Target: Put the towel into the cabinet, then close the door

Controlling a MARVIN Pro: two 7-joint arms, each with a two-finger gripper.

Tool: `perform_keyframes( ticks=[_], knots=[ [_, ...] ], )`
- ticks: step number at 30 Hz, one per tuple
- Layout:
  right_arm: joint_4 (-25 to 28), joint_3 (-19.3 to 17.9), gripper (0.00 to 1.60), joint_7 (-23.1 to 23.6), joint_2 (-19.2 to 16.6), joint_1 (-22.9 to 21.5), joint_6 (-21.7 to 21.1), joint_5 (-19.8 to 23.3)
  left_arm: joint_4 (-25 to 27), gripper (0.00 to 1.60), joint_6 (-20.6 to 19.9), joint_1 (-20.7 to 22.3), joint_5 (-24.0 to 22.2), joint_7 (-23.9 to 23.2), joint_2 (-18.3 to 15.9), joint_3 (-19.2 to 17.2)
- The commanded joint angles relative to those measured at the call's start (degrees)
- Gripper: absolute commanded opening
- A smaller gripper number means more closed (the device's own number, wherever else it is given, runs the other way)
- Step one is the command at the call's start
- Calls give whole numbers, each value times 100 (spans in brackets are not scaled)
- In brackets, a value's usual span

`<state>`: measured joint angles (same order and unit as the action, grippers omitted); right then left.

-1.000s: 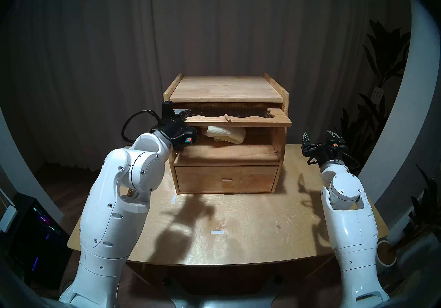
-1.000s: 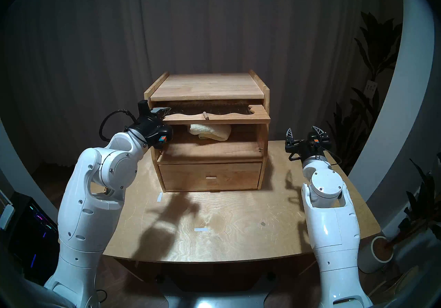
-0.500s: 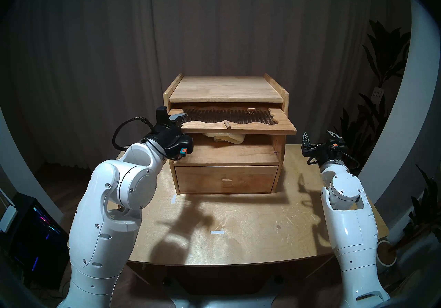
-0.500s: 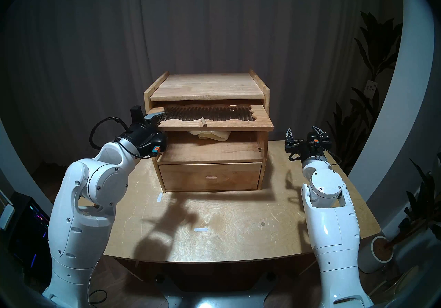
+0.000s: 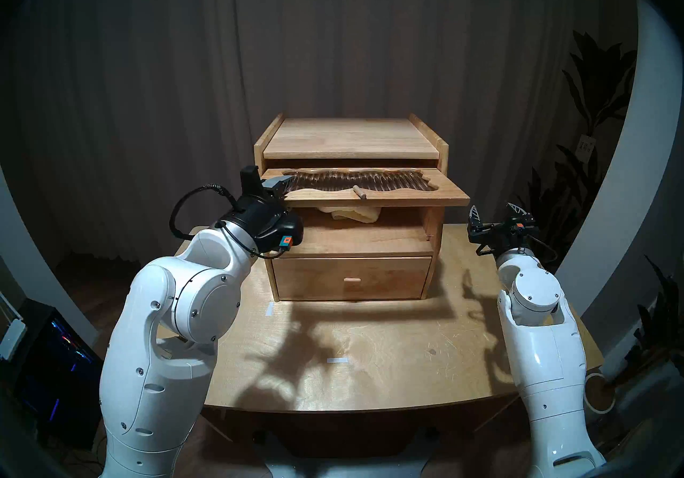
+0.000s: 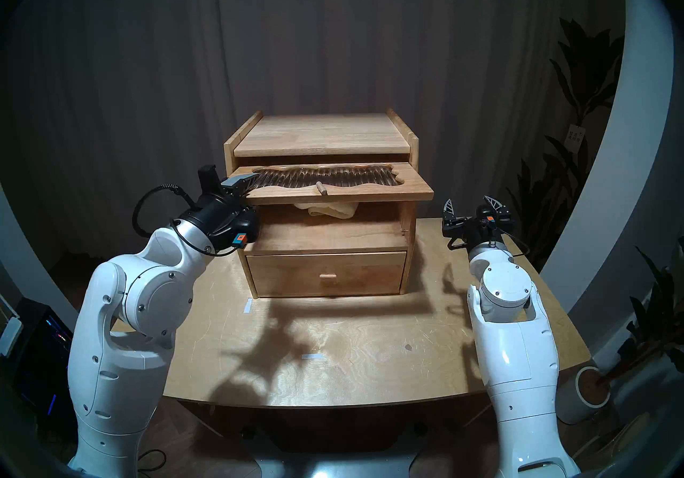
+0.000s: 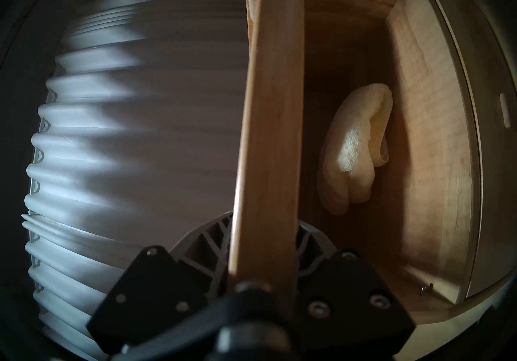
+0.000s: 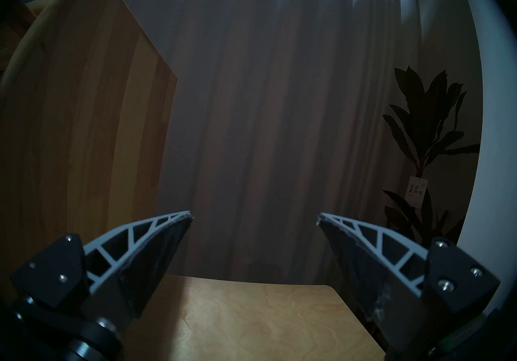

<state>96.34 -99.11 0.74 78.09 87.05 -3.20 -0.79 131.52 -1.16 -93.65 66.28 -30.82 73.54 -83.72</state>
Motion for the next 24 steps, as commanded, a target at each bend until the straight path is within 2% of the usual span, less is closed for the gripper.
perform_keyframes(
  ticks=[1, 17, 24],
  knots=[
    [114, 0, 160, 2, -15, -49, 27, 1, 598, 0, 58, -30, -46, 265, 117, 115],
    [107, 29, 160, -34, -49, -48, 28, 34, 848, 0, 33, -701, 31, 349, 65, -4],
    [103, 41, 160, -50, -64, -48, 29, 47, 848, 0, 64, -1061, -71, 384, 98, 16]
  ],
)
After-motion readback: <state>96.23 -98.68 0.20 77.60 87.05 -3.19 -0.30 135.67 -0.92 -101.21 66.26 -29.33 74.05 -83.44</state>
